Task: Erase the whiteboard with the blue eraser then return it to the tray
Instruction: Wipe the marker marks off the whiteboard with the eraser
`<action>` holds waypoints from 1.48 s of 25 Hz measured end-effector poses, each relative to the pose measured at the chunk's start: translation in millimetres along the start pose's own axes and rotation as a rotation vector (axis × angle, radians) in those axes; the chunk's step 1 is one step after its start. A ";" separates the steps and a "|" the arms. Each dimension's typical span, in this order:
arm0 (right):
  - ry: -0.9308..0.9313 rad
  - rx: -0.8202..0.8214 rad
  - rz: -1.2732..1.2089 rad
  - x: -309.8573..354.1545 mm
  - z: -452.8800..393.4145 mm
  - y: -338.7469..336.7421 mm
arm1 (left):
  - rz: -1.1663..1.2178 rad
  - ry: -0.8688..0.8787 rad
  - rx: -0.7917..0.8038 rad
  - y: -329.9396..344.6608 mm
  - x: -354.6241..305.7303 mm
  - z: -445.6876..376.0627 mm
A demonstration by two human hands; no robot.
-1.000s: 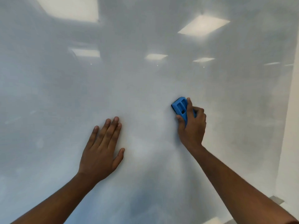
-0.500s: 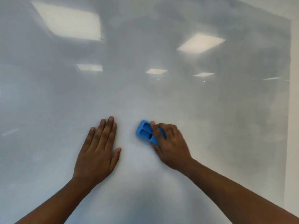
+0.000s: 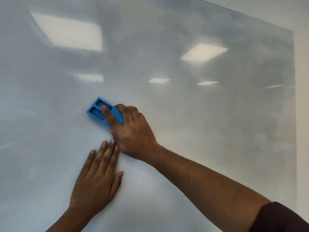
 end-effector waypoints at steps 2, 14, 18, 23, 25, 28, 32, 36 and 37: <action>0.216 -0.139 0.090 -64.8 17.3 -31.8 | 0.021 0.019 0.001 -0.6 1.2 1.5; 0.578 -0.035 -0.003 -5.8 244.4 -8.4 | 0.184 -0.002 0.091 4.3 -55.9 18.2; 0.622 -0.155 0.058 -88.6 287.1 -53.8 | 0.173 -0.009 0.098 7.8 -55.0 20.3; 1.209 -0.498 0.131 -242.5 392.7 -131.7 | 0.178 -0.047 0.107 13.2 -79.0 21.7; 1.420 -0.601 0.112 -276.2 422.0 -144.3 | 0.161 0.006 0.117 15.6 -114.4 15.8; 1.330 -0.580 0.092 -254.9 407.7 -129.6 | 0.174 -0.008 0.116 20.0 -162.5 -10.0; 0.629 -0.126 -0.024 -162.2 360.4 -77.2 | 0.197 0.052 0.087 25.9 -225.3 -63.1; 0.815 -0.277 0.045 -279.1 410.7 -135.7 | 0.189 -0.031 0.055 34.5 -248.7 -79.9; 0.943 -0.351 0.089 -313.2 431.2 -156.5 | 0.189 -0.033 0.050 36.4 -252.2 -80.0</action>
Point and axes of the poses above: each hand's wrist, its own z-axis away from the middle knuckle, its own y-axis out of the palm, x = y × z, the point moved 10 cm from there along -z, towards the middle knuckle, and after that the axes turned 8 degrees about -z, right-handed, at the moved point
